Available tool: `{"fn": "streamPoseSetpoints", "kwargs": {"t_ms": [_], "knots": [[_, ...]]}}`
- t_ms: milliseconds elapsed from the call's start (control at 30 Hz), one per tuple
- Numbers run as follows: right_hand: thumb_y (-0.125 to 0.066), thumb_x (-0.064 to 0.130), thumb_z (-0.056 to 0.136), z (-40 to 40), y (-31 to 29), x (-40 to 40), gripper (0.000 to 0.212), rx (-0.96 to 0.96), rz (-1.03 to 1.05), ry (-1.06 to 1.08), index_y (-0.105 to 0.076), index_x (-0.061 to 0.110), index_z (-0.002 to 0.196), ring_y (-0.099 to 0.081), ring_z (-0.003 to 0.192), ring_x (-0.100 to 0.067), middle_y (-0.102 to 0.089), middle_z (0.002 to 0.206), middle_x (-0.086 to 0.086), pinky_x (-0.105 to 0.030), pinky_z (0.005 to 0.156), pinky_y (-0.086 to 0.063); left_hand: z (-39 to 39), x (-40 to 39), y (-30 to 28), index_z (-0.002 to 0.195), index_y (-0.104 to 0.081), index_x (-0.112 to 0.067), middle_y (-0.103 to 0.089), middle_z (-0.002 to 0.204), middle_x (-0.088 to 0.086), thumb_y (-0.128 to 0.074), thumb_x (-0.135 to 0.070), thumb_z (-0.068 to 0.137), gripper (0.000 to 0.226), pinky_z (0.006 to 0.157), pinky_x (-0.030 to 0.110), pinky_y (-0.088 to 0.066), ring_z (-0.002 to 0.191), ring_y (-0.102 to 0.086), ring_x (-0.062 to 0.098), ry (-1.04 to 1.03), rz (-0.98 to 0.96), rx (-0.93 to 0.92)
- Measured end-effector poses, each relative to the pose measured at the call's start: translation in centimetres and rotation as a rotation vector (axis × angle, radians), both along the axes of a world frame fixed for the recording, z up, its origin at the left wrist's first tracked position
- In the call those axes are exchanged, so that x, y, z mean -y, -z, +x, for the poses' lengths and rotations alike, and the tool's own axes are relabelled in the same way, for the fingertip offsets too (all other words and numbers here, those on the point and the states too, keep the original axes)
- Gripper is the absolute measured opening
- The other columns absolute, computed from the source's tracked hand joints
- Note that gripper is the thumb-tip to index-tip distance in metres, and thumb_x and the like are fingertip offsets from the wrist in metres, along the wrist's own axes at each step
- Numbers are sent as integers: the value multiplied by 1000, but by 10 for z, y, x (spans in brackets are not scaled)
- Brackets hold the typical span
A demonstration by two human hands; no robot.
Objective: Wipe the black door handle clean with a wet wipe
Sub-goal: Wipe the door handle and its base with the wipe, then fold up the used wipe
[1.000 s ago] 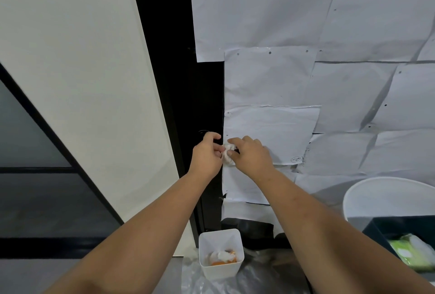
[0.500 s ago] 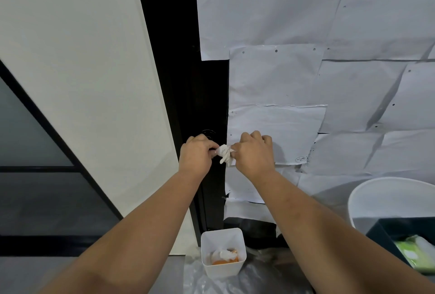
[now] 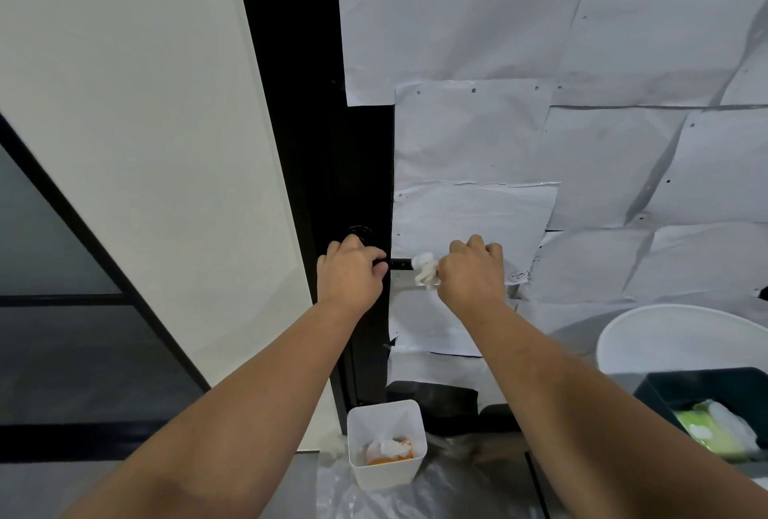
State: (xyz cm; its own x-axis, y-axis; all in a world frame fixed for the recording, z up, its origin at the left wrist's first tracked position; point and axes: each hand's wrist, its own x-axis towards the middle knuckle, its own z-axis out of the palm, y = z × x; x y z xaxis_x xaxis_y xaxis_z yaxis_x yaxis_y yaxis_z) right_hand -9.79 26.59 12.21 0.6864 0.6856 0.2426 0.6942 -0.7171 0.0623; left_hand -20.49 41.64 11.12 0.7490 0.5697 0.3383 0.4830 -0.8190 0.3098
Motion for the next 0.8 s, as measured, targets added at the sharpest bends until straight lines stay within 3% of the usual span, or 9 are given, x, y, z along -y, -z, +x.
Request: {"fn": "streamPoseSetpoints", "kwargs": {"t_ms": [233, 367, 500, 633, 800], "knots": [[-52, 25, 90, -21, 7, -8, 16, -195, 120, -55, -64, 16, 87, -58, 79, -28, -52, 92, -3, -33, 65, -32, -4, 1, 0, 124, -62, -32, -57, 115, -3, -54, -30, 96, 29, 89, 37, -40, 109, -47, 23, 65, -5, -13], [-51, 29, 91, -33, -8, -23, 20, -258, 232, -80, -65, 15, 86, -48, 67, -23, -43, 83, 0, -32, 63, -32, -9, -2, -4, 114, -64, -32, -59, 113, -5, -44, -25, 99, 26, 90, 39, -34, 111, -46, 21, 88, -101, -20], [-47, 25, 92, -36, -18, -29, 23, -249, 266, -80, -64, 12, 84, -43, 67, -22, -41, 81, 0, -32, 64, -31, -11, 0, -11, 113, -64, -27, -60, 117, -5, -39, -39, 100, 31, 91, 41, -34, 114, -47, 21, 28, -283, 3], [-48, 28, 93, -36, -14, -28, 25, -283, 266, -65, -64, 14, 79, -44, 68, -23, -42, 81, -1, -32, 66, -31, -16, 0, -9, 94, -62, -20, -63, 88, -4, -52, -34, 95, 17, 75, 39, -51, 84, -59, 18, 27, -459, 176], [-52, 32, 92, -25, 1, -17, 24, -351, 253, 31, -68, 18, 83, -57, 79, -24, -51, 87, 0, -33, 69, -41, -28, -2, -6, 96, -51, -12, -65, 86, 3, -49, -20, 100, 9, 51, 12, -41, 64, -61, 4, -38, -631, 248]]}}
